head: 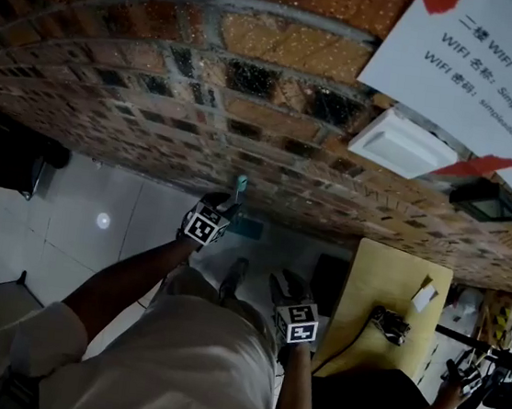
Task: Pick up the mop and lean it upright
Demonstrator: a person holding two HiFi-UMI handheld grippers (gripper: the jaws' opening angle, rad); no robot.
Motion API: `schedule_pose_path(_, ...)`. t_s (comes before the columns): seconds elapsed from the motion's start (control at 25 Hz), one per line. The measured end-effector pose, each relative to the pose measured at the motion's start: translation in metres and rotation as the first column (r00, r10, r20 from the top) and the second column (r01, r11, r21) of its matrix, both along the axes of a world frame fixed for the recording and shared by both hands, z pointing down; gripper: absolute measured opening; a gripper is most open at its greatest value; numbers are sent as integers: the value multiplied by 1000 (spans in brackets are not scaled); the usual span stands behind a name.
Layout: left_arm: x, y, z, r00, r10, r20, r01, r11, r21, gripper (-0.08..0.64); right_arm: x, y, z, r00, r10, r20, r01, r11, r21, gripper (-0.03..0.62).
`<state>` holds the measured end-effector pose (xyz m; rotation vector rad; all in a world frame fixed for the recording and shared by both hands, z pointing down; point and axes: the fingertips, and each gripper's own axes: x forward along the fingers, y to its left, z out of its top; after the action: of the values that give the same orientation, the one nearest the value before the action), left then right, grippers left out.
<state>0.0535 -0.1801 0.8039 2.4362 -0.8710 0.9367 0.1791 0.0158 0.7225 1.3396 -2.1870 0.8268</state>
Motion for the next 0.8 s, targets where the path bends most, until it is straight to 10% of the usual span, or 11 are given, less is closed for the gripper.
schedule_pose_path(0.52,-41,32,-116,973,-82,-214,104,990,94,156,42,-69,-81,992,125,-19,-119,971,207,141)
schedule_pose_path(0.8,-53,34,-166,958,-120,-262,171,969,181,156,63,-67,-126,968,235,-88,-176,886,428,125)
